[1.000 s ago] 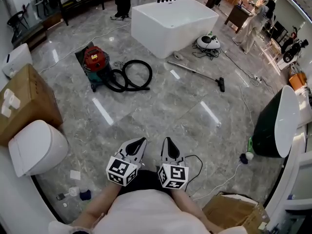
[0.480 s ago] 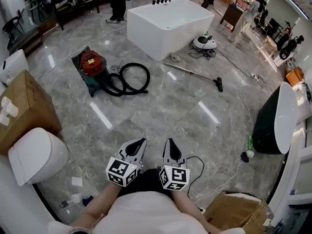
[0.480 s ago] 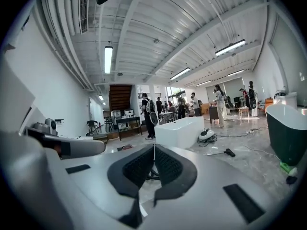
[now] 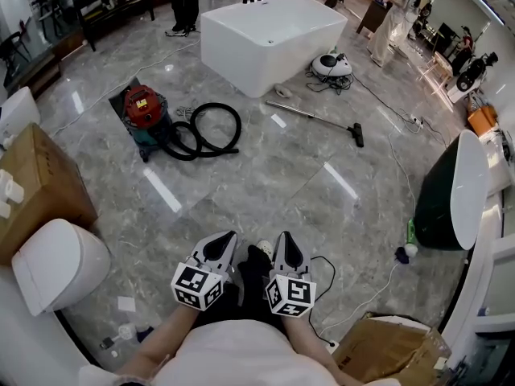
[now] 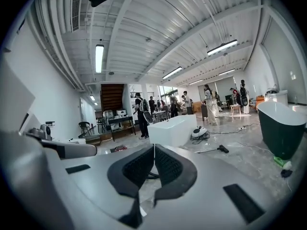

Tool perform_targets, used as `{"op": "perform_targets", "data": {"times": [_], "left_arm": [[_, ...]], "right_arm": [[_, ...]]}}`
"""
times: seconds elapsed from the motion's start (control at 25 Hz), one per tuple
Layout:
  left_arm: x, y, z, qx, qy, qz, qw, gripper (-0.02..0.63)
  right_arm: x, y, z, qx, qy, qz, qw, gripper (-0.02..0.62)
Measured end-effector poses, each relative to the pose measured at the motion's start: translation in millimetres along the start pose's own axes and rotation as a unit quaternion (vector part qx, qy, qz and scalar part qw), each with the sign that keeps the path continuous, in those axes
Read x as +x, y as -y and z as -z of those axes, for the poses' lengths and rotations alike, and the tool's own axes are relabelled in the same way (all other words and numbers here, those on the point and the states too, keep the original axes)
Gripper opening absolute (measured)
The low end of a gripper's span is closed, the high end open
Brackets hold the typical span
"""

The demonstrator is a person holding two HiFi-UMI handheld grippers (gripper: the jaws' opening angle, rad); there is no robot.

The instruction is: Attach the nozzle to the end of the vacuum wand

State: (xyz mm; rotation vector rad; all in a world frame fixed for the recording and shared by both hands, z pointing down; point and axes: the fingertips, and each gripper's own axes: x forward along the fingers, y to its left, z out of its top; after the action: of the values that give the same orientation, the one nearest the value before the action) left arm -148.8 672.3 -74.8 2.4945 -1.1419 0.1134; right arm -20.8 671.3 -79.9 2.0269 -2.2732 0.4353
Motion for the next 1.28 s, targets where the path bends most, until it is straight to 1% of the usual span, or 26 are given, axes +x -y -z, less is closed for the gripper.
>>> {"op": "perform_targets", "data": {"times": [0.28,0.48,0.76,1.0,1.28], "left_arm": [[47,-12,-11,-0.003,-0.006,-0.004,1.0,0.008],[91,-20,-22,-0.009,-0.004,-0.018,0.9998,0.008],[157,-28,-35,-0.015,-0.006,-0.032,0.9993,0.009],[205,-29,-47,-0.014,0.0,-0.043,0.999,0.008],[257,-32,-57,-0.015,0.005,-0.044,0.9989,0.009]], "right_arm": [[46,16,-7,-0.004,-0.014,-0.021,1.0,0.015],[92,45,-20,0.001,-0.018,-0.029,0.999,0.015],[152,82,-41,0.002,-0.021,-0.054,0.998,0.015],[187,117,-55,0.003,-0.018,-0.063,0.998,0.015],[222,153,-66,0.0,-0.016,-0.067,0.998,0.015]]}}
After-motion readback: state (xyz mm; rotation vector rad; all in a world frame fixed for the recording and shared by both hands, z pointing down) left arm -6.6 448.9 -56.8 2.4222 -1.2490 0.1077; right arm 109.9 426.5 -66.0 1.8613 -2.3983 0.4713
